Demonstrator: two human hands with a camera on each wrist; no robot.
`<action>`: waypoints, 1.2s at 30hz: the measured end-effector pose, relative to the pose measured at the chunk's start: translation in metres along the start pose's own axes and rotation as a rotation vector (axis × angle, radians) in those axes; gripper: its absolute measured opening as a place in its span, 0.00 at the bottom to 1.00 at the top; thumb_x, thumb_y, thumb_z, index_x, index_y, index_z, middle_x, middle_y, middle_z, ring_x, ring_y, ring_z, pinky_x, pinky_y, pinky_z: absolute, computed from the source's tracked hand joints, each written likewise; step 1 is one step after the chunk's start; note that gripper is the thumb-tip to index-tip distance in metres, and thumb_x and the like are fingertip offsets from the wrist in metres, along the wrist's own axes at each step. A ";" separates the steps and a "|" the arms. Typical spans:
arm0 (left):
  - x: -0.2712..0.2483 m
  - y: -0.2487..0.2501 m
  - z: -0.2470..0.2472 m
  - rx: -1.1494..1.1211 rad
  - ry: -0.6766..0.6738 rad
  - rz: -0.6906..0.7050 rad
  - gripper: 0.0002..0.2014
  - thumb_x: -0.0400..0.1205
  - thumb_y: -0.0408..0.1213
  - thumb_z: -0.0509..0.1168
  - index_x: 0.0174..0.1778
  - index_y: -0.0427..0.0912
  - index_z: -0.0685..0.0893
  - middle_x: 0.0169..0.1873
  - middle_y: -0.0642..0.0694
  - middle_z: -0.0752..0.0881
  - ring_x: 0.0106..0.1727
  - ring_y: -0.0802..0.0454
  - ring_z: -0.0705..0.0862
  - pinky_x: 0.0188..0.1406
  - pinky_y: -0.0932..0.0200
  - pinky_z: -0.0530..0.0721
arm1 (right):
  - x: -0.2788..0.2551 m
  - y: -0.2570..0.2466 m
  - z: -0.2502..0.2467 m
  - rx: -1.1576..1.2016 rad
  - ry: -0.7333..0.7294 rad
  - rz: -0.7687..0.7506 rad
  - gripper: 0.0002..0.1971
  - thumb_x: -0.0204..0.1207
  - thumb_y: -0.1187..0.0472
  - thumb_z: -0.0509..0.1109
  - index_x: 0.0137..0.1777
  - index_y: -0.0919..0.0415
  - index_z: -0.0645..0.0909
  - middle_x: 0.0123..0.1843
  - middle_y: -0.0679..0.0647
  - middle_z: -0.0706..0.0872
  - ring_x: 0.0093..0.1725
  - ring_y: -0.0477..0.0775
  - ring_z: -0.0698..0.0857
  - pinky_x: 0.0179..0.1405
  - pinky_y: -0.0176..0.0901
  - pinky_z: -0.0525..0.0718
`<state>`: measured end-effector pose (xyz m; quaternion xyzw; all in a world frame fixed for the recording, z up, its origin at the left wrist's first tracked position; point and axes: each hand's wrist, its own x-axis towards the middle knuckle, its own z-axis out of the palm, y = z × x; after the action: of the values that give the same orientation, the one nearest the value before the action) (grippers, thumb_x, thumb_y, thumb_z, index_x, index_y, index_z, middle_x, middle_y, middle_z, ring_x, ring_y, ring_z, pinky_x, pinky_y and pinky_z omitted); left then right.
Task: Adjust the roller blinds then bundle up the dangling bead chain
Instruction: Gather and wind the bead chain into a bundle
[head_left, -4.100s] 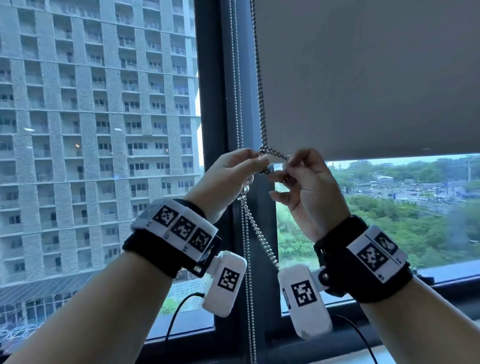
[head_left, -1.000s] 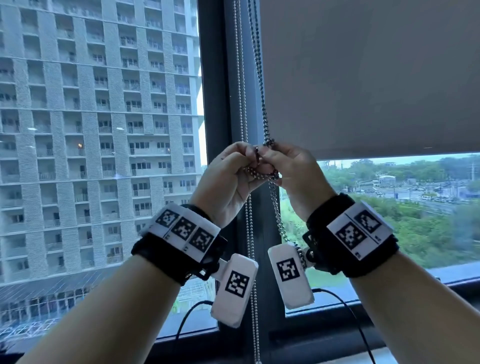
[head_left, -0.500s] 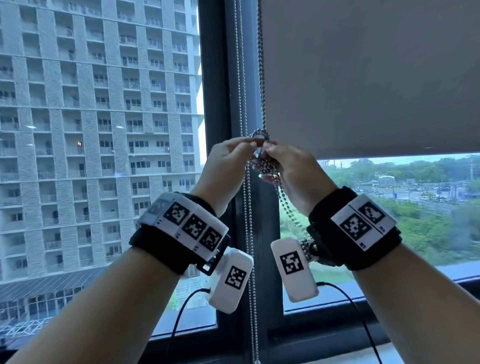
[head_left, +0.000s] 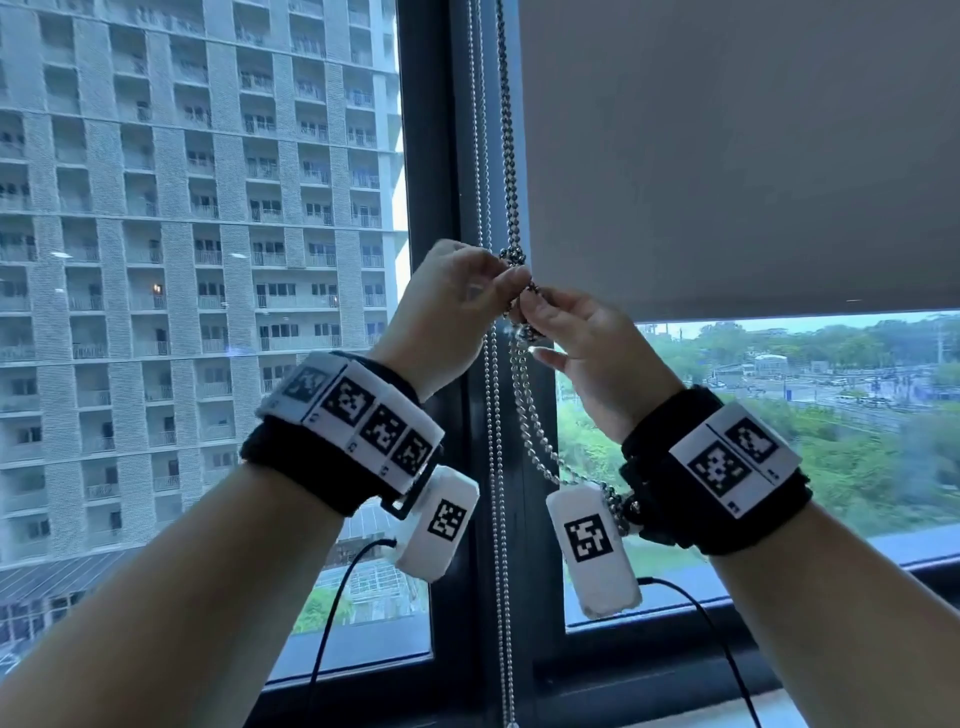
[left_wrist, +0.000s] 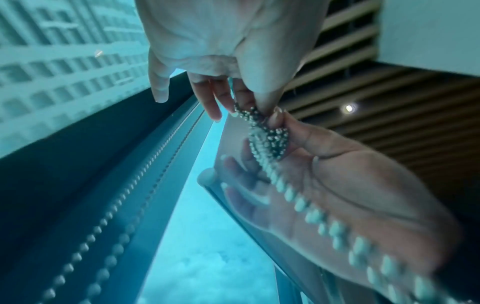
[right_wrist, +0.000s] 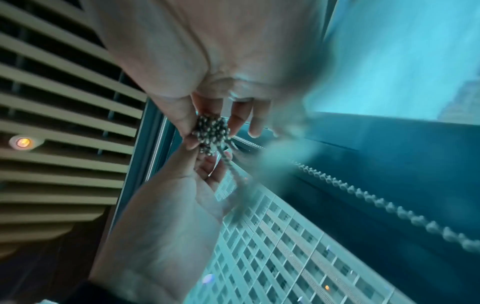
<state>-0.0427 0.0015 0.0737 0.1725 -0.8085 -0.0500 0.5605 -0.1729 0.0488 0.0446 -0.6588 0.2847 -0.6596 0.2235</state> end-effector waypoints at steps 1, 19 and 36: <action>0.000 0.000 -0.002 0.109 0.002 0.019 0.12 0.82 0.46 0.61 0.37 0.44 0.83 0.40 0.50 0.77 0.43 0.57 0.78 0.45 0.66 0.76 | 0.000 0.000 -0.001 -0.042 0.016 -0.047 0.09 0.80 0.59 0.62 0.40 0.53 0.82 0.35 0.42 0.86 0.36 0.31 0.83 0.44 0.27 0.77; -0.028 -0.008 -0.025 -0.986 -0.297 -0.335 0.13 0.83 0.45 0.57 0.35 0.43 0.73 0.17 0.57 0.67 0.16 0.63 0.65 0.27 0.65 0.77 | 0.010 0.008 -0.011 -0.202 0.103 -0.189 0.09 0.81 0.62 0.62 0.40 0.55 0.80 0.37 0.49 0.82 0.38 0.40 0.79 0.44 0.24 0.78; -0.090 -0.028 0.014 -0.529 -0.578 -0.482 0.17 0.85 0.50 0.53 0.33 0.45 0.69 0.23 0.50 0.63 0.23 0.55 0.57 0.21 0.61 0.54 | 0.000 0.017 0.004 -0.127 0.100 -0.192 0.14 0.76 0.66 0.68 0.57 0.59 0.68 0.44 0.58 0.79 0.36 0.47 0.85 0.38 0.35 0.87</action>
<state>-0.0215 0.0037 -0.0187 0.1856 -0.8278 -0.4299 0.3091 -0.1700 0.0359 0.0336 -0.6622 0.2719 -0.6907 0.1027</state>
